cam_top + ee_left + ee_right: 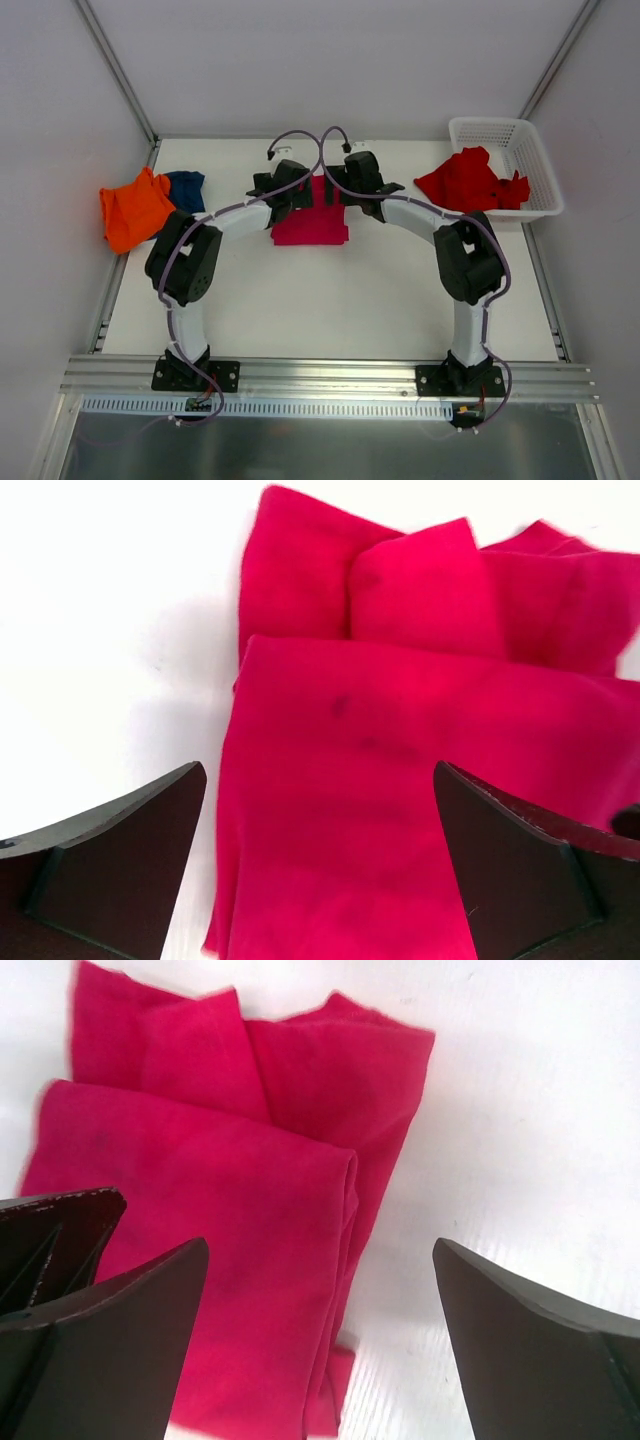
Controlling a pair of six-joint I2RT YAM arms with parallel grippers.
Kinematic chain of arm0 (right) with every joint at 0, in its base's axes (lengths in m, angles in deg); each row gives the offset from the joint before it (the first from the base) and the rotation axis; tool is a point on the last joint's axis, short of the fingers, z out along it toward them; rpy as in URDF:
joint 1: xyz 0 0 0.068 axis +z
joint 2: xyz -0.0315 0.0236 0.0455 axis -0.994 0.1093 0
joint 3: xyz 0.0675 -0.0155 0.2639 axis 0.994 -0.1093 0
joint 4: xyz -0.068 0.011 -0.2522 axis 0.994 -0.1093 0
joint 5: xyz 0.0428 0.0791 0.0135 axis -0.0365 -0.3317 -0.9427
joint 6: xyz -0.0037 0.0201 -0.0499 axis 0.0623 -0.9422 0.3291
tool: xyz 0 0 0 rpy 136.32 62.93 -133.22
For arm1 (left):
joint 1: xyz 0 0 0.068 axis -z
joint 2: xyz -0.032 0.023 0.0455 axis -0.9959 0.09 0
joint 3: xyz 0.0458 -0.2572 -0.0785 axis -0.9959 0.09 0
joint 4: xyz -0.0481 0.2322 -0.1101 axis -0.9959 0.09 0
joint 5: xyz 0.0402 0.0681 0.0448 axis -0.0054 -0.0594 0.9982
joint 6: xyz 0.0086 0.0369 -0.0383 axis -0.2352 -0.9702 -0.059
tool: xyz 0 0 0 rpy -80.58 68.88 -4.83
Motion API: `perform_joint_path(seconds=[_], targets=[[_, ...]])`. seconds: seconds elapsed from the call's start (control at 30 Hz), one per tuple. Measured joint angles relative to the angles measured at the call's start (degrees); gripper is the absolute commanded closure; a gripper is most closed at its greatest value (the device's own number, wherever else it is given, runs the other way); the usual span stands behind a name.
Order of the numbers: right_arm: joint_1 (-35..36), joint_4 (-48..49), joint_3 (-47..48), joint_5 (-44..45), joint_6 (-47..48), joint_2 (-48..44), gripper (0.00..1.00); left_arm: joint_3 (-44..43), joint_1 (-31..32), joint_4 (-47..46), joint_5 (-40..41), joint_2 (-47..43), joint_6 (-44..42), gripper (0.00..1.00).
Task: Fold and stack the t-shirts
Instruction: Fold the tshirt
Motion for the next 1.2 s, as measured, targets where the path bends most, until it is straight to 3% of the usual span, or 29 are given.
perform_joint_path(seconds=[0.2, 0.4, 0.67, 1.2], targets=[[0.00, 0.61, -5.16, -0.37, -0.44, -8.55, 0.01, 5.38, 0.31, -1.29, 0.20, -6.64, -0.07, 0.01], [-0.44, 2.64, -12.24, -5.03, -4.02, -9.51, 0.01, 10.64, -0.33, -1.62, -1.22, -6.73, 0.98, 0.01], [-3.21, 7.56, -20.20, -12.92, -10.10, -8.66, 0.01, 18.95, -5.09, -9.75, -10.67, -7.32, 3.96, 0.01], [-3.72, 14.23, -20.63, -18.82, -14.73, -6.29, 0.01, 23.52, -13.25, -27.91, -31.21, -5.35, 8.76, 0.01]])
